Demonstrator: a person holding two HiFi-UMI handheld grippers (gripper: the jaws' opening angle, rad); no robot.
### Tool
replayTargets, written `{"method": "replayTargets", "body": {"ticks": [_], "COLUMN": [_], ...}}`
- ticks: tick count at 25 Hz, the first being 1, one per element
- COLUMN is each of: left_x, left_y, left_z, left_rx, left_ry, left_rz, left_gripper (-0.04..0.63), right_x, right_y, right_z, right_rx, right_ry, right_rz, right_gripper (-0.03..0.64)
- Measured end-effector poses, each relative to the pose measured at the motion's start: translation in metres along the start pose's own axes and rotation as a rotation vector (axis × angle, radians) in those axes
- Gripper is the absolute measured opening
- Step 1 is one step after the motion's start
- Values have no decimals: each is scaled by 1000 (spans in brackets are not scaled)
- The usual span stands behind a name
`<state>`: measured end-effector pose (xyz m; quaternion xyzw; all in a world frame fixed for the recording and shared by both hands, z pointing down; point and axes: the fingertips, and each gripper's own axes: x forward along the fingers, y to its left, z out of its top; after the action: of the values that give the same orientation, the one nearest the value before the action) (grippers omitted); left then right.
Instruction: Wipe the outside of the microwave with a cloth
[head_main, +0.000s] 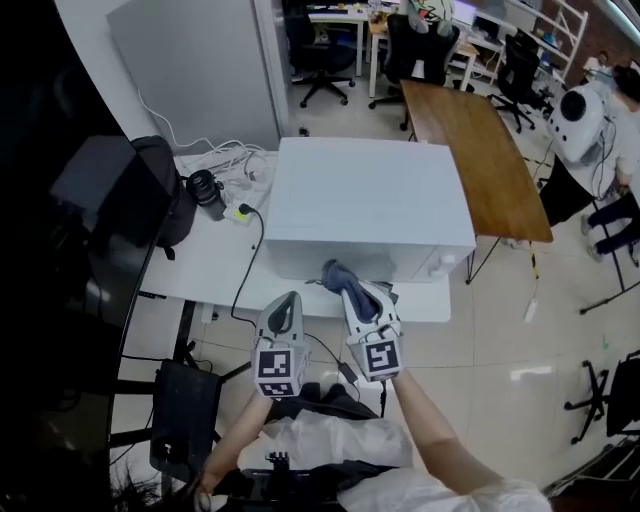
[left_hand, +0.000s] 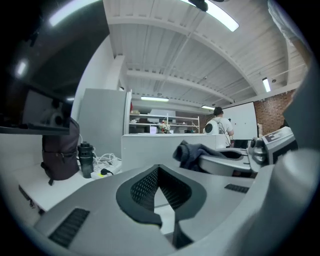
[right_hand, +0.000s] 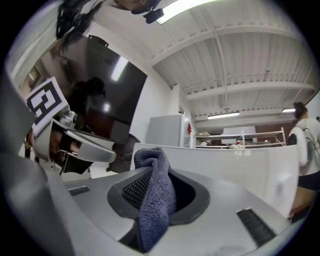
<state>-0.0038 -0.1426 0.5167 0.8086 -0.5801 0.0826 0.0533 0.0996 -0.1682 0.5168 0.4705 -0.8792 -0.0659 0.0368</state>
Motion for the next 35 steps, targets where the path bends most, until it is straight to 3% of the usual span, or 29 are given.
{"method": "replayTargets", "body": {"ticks": [5,13,19,27,35], "left_x": [-20,-42,-37,-25,-19], "left_y": [17,36,27,-6,-15], "left_z": [-3,-3,-8,-11,-8], "left_rx": [-13,-15,-29,-7,8], "left_ry": [5,3,15,21,21], "left_rz": [53,110,75,-32,-64], "left_gripper": [-8,-8,-8,-8,-8], "right_x": [70,115,64,-30,-83], "right_y": [70,70,-3,-131,-194], "right_z": [-11,-48,-46,-70,-82], "right_rx": [-61,-120,-121,-183,-110], "right_ry": [39,114,118,228,270], "right_rz": [177,200,35,-219,-421], "right_gripper": [108,109,110,110,110]}}
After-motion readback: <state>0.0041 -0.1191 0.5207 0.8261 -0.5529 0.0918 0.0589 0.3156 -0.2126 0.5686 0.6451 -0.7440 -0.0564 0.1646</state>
